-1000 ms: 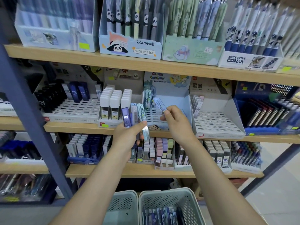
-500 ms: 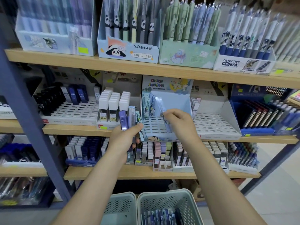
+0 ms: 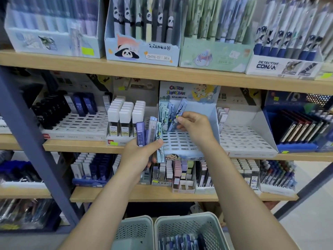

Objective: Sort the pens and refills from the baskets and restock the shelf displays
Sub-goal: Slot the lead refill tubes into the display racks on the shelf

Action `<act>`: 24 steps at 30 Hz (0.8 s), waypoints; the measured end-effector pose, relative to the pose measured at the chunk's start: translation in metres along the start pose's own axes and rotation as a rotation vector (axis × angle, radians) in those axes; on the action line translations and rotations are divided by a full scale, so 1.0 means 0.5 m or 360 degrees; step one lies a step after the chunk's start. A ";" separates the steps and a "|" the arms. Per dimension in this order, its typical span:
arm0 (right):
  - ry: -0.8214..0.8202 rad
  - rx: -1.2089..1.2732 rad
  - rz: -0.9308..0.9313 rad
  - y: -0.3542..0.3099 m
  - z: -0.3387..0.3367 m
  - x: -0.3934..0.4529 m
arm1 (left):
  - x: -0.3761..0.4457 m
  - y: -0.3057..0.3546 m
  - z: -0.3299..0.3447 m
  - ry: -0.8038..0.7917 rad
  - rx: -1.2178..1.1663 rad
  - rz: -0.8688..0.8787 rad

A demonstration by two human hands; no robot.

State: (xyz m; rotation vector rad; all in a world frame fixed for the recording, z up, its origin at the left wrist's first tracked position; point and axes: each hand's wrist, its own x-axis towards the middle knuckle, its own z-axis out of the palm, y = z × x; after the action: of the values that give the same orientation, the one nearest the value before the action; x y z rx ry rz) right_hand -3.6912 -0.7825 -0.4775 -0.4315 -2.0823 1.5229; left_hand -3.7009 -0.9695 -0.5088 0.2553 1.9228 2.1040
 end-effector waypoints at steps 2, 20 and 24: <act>-0.0014 -0.0072 -0.0043 0.003 0.000 0.008 | 0.000 -0.001 0.002 -0.0007 0.0011 0.0010; -0.0124 -0.0755 -0.0231 0.017 0.009 0.006 | -0.008 -0.012 0.014 0.0005 0.0015 0.0084; -0.0038 -0.0769 -0.0228 0.016 0.016 -0.002 | -0.007 -0.013 0.013 0.0000 0.0020 0.0085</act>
State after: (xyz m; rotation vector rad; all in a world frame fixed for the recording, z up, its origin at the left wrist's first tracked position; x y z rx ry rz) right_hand -3.6953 -0.7868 -0.4873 -0.4238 -2.4389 0.9399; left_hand -3.6951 -0.9637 -0.5145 0.3122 1.9503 2.1262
